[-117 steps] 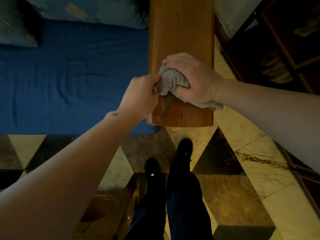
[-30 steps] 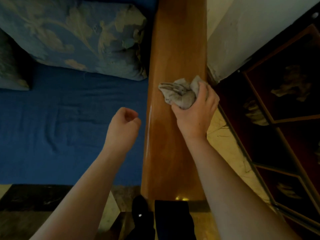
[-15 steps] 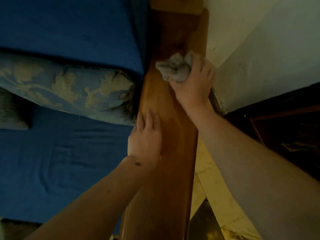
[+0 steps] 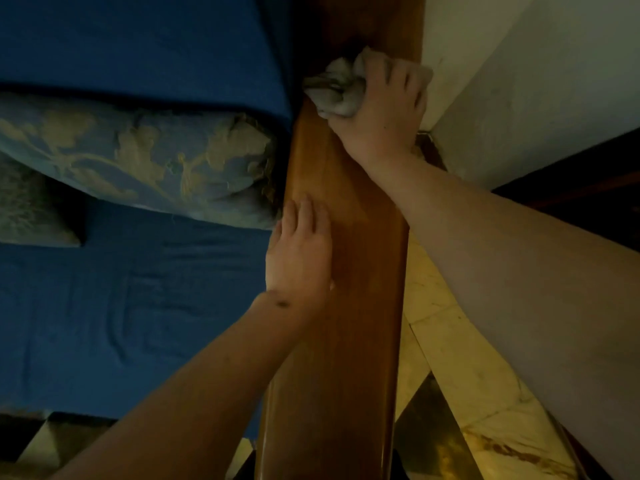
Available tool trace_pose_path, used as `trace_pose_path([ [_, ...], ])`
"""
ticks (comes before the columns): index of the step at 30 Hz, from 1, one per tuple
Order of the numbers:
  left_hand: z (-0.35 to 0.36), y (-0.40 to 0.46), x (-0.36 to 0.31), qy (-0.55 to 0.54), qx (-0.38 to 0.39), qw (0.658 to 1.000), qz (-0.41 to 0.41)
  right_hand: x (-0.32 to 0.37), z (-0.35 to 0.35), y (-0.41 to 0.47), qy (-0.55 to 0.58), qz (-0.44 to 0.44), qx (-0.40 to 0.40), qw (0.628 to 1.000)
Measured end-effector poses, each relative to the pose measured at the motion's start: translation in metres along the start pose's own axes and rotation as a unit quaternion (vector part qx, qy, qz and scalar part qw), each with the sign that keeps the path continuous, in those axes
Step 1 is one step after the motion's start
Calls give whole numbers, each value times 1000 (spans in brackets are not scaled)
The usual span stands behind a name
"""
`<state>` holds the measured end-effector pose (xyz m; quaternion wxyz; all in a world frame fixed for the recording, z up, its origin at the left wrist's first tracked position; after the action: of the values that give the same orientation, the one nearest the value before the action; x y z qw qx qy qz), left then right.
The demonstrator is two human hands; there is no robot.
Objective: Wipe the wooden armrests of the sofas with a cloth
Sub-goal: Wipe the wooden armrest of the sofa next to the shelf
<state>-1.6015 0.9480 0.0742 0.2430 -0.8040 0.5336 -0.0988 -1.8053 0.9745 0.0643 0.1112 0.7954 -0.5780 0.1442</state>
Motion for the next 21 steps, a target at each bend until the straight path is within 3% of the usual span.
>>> trace_pose_path([
  [2, 5, -26, 0, -37, -73, 997, 4, 6, 0, -35, -21, -31, 8, 999],
  [5, 34, -96, 18, -199, -151, 968, -36, 16, 1, -106, -15, -64, 38, 997],
  [8, 70, -167, 54, -348, -163, 918, -102, 18, -3, -192, 4, -71, 45, 996],
  [11, 106, -228, 92, -392, -155, 891, -170, 15, -7, -294, 27, -62, 32, 997],
  [17, 152, -296, 122, -399, -107, 902, -129, 1, -5, -505, 59, -28, 70, 995],
  [21, 156, -305, 112, -363, -99, 925, -55, -16, -8, -571, 42, -8, 70, 997],
])
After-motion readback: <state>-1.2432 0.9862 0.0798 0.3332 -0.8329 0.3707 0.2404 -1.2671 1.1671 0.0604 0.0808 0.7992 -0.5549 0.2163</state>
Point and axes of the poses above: each hand's wrist, its own y-axis towards the middle knuckle, its own z-axis out of the palm, x = y × z, the point moved 4 cm from there along y, towards the middle knuckle, and after that the axes turned 1 degree about -x, right-handed, at the moved point
